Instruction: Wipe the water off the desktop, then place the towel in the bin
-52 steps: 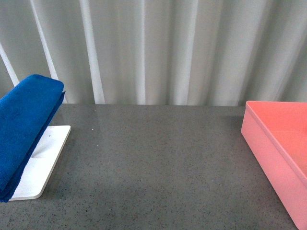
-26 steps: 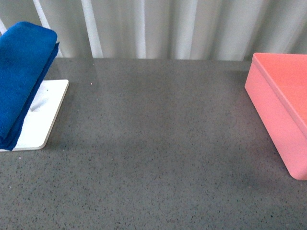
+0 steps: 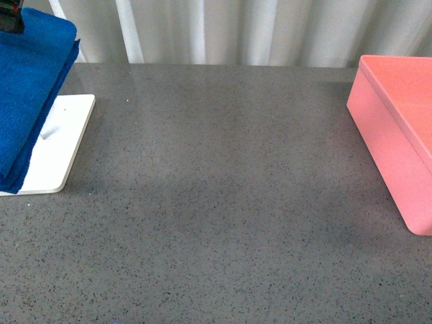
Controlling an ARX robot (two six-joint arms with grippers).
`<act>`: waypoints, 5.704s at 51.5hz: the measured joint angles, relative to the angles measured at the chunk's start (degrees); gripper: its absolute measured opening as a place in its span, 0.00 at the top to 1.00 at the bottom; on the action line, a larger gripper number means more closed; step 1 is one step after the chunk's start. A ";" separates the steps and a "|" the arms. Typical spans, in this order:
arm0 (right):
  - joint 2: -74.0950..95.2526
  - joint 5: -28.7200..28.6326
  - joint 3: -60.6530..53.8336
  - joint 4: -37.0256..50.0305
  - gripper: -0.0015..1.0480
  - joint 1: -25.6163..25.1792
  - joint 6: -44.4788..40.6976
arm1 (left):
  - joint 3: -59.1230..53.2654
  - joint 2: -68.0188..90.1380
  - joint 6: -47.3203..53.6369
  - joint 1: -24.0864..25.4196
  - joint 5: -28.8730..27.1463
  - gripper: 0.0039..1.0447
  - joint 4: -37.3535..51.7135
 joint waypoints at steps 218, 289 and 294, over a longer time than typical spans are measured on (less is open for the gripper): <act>105.35 -62.80 44.19 48.76 0.07 13.16 20.39 | -27.32 -29.09 -34.71 -28.26 24.87 0.96 25.07; 116.37 -61.79 55.80 60.54 0.95 20.59 31.89 | -27.32 -29.09 -34.67 -28.22 24.68 0.64 25.05; 116.13 -61.53 55.56 59.63 0.95 20.48 31.23 | -27.32 -29.09 -34.67 -28.24 24.83 0.53 25.05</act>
